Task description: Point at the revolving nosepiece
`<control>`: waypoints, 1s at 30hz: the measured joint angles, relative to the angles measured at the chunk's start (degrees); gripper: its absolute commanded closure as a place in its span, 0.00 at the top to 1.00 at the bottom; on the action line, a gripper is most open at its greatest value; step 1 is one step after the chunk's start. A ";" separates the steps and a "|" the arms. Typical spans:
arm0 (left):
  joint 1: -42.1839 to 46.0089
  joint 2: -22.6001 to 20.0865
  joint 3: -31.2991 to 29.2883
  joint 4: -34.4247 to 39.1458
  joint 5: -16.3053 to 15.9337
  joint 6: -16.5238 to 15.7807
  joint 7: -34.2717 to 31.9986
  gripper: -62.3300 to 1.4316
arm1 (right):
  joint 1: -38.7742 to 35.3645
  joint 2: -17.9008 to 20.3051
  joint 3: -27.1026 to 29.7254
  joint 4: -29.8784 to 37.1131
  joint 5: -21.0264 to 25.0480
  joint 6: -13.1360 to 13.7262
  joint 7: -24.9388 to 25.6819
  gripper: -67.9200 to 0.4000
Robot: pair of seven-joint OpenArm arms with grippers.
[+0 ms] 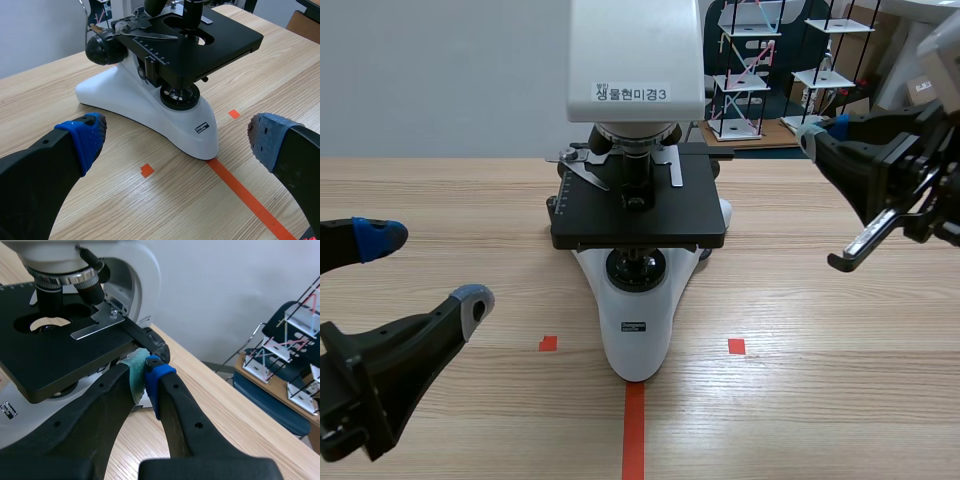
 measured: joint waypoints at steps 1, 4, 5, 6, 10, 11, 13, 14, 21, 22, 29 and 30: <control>0.00 0.00 0.00 0.00 0.00 0.00 0.00 0.96 | 0.90 0.00 -0.66 -0.94 -0.24 0.42 0.02 0.01; 0.00 0.00 0.00 0.00 0.00 0.00 0.00 0.96 | 3.85 0.00 -2.27 -3.69 -2.14 2.36 0.04 0.01; 0.00 0.00 0.00 0.00 0.00 0.00 0.00 0.96 | 4.92 0.00 -2.62 -4.70 -2.36 3.63 0.31 0.01; 0.00 0.00 0.00 0.00 0.00 0.00 0.00 0.96 | 5.95 0.00 -3.06 -5.66 -2.54 4.66 0.85 0.01; 0.00 0.00 0.00 0.00 0.00 0.00 0.00 0.96 | 9.64 0.00 -4.31 -8.37 -4.81 6.58 2.93 0.01; 0.00 0.00 0.00 0.00 0.00 0.00 0.00 0.96 | 10.43 0.00 -4.42 -8.85 -5.53 8.04 3.80 0.01; 0.00 0.00 0.00 0.00 0.00 0.00 0.00 0.96 | 11.85 0.00 -5.07 -9.40 -6.51 10.03 5.33 0.01; 0.00 0.00 0.00 0.00 0.00 0.00 0.00 0.96 | 12.55 0.00 -5.53 -9.62 -6.71 10.49 5.64 0.01; 0.00 0.00 0.00 0.00 0.00 0.00 0.00 0.96 | 16.76 0.00 -8.39 -9.75 -9.09 11.47 6.47 0.01; 0.00 0.00 0.00 0.00 0.00 0.00 0.00 0.96 | 17.33 0.00 -8.81 -9.75 -9.09 11.76 6.38 0.01; 0.00 0.00 0.00 0.00 0.00 0.00 0.00 0.96 | 18.43 0.00 -10.56 -9.73 -9.07 11.76 6.14 0.01; 0.00 0.00 0.00 0.00 0.00 0.00 0.00 0.96 | 18.43 0.00 -10.78 -9.73 -9.11 11.74 5.95 0.01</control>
